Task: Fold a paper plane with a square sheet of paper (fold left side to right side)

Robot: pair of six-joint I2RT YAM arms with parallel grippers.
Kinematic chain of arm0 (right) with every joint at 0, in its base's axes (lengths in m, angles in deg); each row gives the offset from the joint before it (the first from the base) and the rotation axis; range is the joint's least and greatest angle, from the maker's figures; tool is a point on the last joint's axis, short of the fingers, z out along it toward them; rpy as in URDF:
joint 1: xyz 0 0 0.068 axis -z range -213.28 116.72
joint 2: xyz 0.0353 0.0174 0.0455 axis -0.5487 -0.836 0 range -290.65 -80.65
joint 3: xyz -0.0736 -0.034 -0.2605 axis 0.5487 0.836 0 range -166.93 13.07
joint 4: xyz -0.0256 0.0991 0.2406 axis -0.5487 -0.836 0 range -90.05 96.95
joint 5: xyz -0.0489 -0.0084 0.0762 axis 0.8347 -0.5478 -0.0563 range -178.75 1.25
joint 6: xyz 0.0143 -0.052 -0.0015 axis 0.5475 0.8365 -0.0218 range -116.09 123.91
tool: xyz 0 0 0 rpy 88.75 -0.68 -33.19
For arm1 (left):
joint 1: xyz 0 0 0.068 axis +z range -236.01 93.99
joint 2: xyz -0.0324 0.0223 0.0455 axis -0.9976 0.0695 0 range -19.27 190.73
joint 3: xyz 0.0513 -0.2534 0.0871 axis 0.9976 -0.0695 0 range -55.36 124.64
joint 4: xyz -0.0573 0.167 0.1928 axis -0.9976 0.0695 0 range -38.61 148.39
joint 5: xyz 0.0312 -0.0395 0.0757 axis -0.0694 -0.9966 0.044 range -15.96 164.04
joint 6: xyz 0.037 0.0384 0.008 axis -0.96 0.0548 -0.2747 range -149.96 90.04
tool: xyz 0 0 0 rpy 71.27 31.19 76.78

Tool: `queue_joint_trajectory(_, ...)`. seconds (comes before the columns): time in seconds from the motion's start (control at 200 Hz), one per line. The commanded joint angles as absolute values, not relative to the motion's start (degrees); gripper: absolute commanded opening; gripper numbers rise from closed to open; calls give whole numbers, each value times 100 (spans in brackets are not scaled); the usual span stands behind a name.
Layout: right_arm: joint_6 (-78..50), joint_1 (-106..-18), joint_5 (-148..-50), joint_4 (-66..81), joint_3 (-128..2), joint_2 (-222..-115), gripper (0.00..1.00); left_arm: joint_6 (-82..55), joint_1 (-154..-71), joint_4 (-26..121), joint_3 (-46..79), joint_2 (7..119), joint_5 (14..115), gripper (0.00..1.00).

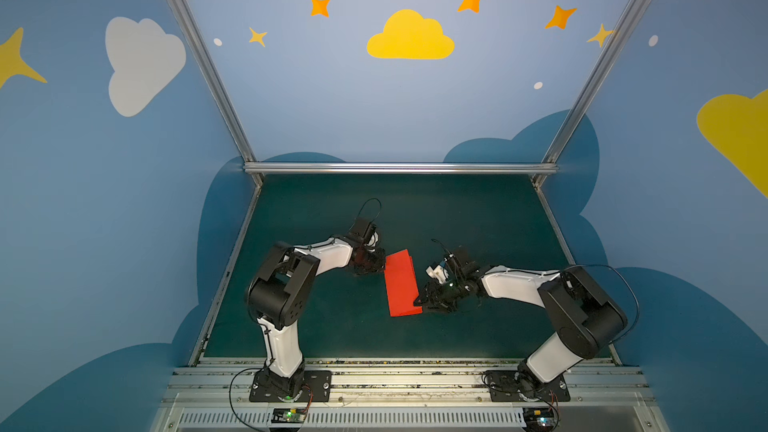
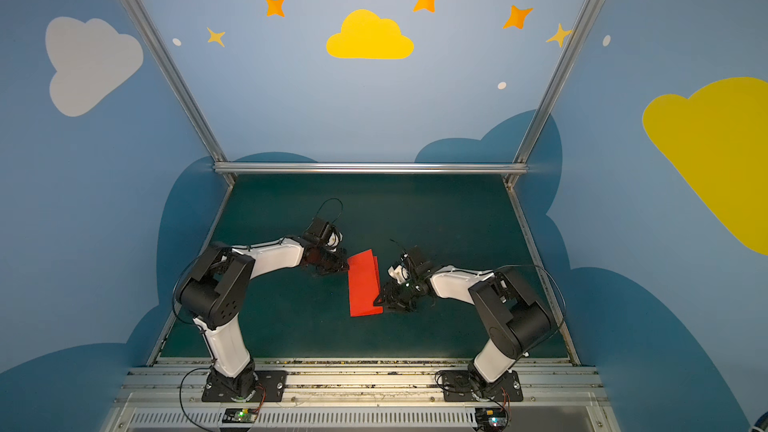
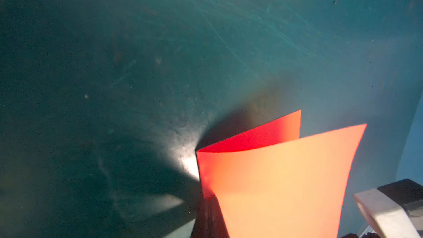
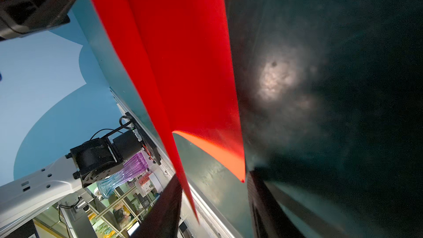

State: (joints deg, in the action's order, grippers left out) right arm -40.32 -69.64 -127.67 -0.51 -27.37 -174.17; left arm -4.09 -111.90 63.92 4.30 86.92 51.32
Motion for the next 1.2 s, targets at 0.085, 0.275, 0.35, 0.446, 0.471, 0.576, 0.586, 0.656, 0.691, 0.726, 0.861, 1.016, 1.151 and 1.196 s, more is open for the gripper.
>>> queue_joint_trajectory(0.085, -4159, -7028, -12598, -4, -2831, -17394, 44, -581, -11182, 6413, 318, 8796, 5039, 3)
queue_joint_trajectory(0.275, -4159, -7059, -12544, -168, -2934, -17236, 38, -574, -11178, 6334, 210, 8766, 5023, 3)
queue_joint_trajectory(0.35, -4158, -7079, -12544, -221, -2979, -17197, 34, -555, -11181, 6295, 195, 8770, 4997, 3)
queue_joint_trajectory(0.446, -4139, -7098, -12543, -266, -3003, -17142, 32, -561, -11179, 6281, 185, 8774, 4982, 3)
queue_joint_trajectory(0.471, -4148, -7105, -12557, -271, -3003, -17131, 31, -561, -11181, 6272, 183, 8777, 4991, 3)
queue_joint_trajectory(0.576, -4153, -7116, -12556, -297, -3014, -17126, 31, -557, -11181, 6272, 178, 8798, 4971, 3)
queue_joint_trajectory(0.586, -4153, -7116, -12555, -298, -3016, -17116, 31, -558, -11175, 6270, 181, 8796, 4979, 3)
queue_joint_trajectory(0.656, -4153, -7124, -12566, -298, -2978, -17106, 31, -562, -11178, 6264, 194, 8805, 4975, 3)
queue_joint_trajectory(0.691, -4153, -7127, -12566, -302, -2973, -17102, 30, -552, -11178, 6264, 201, 8810, 4966, 3)
queue_joint_trajectory(0.726, -4149, -7123, -12566, -298, -2948, -17114, 28, -553, -11179, 6264, 211, 8803, 4959, 3)
queue_joint_trajectory(0.861, -4144, -7136, -12627, -262, -2907, -17173, 19, -519, -11181, 6290, 250, 8773, 4943, 3)
queue_joint_trajectory(1.016, -4183, -7124, -12676, -150, -2842, -17210, 3, -408, -11180, 6286, 274, 8621, 4882, 3)
queue_joint_trajectory(1.151, -4197, -7108, -12651, -123, -2819, -17245, 0, -307, -11244, 6270, 243, 8353, 4811, 4)
queue_joint_trajectory(1.196, -4196, -7098, -12658, -114, -2831, -17261, 0, -288, -11272, 6272, 244, 8266, 4807, 4)
